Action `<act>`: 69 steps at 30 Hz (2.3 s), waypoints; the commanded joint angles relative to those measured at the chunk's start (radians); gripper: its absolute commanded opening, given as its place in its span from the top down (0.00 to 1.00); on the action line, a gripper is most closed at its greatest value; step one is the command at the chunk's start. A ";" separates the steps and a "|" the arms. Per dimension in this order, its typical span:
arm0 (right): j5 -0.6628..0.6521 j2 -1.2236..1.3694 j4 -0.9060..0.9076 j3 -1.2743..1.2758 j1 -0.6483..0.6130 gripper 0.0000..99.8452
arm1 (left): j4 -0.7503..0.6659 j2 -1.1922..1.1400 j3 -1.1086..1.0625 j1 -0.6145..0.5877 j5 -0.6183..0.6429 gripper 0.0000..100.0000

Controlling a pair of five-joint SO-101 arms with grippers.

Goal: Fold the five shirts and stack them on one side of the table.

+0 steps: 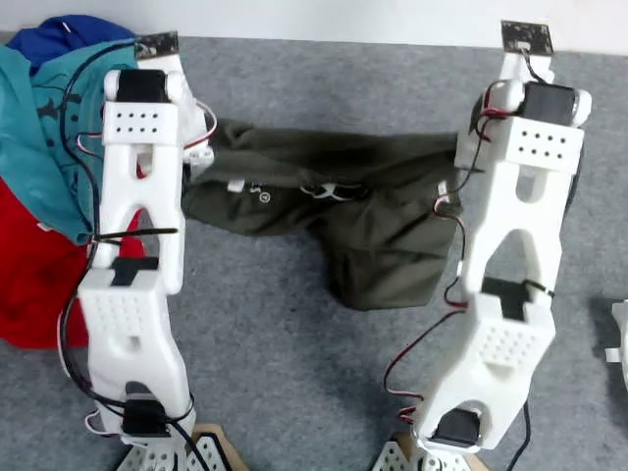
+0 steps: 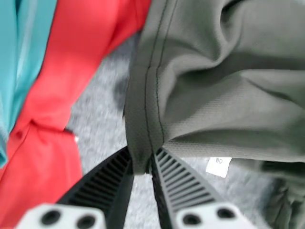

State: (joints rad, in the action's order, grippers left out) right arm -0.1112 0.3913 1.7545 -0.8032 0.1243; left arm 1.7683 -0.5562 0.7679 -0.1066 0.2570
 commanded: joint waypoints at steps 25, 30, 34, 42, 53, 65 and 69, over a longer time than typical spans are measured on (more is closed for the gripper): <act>-0.052 -1.132 -0.697 1.725 -0.094 0.99 | -0.293 0.096 -0.364 -0.119 -0.017 0.99; -0.052 -1.204 -0.694 1.756 -0.077 0.99 | -0.338 0.097 -0.360 -0.168 -0.017 0.99; -0.074 -1.241 -0.628 1.707 -0.085 0.99 | -0.336 0.097 -0.309 -0.176 -0.014 0.99; -0.080 -1.253 -0.490 1.672 -0.085 0.99 | -0.348 0.074 -0.309 -0.143 -0.014 0.99; -0.081 -1.254 -0.492 1.787 -0.147 0.99 | -0.466 -0.008 -0.308 -0.147 -0.011 0.99; -0.184 -1.245 -0.496 1.822 -0.147 0.99 | -0.546 -0.018 -0.314 -0.143 -0.009 0.99; -0.293 -1.253 -0.641 1.940 -0.096 0.97 | -0.551 -0.018 -0.315 -0.143 -0.012 0.99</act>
State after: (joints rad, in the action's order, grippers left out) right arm -0.3353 -0.8408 1.2114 1.0871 -0.0123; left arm 1.2390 -0.5869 0.4242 -0.2616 0.2509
